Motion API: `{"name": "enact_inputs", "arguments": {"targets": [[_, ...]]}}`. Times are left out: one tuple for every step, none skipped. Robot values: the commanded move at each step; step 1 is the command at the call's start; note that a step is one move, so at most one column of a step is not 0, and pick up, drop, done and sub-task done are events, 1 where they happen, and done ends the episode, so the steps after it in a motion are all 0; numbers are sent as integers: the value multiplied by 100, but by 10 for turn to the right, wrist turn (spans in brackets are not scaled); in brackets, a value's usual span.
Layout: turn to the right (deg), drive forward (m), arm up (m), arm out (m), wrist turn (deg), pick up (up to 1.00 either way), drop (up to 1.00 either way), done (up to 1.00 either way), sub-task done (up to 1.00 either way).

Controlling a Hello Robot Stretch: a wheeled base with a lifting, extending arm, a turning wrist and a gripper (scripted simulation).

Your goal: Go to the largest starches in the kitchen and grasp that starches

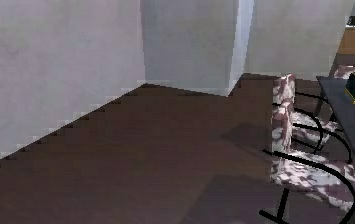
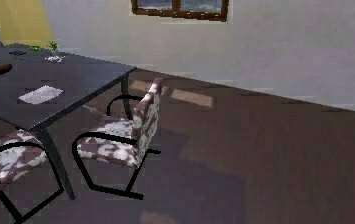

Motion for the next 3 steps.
{"name": "enact_inputs", "arguments": {"targets": [[-120, 0, 0, 0, 0, 0, 0, 0, 0], [0, 95, 0, 0, 0, 0, 0, 0, 0], [420, 0, 0, 0, 0, 0, 0, 0, 0]]}}
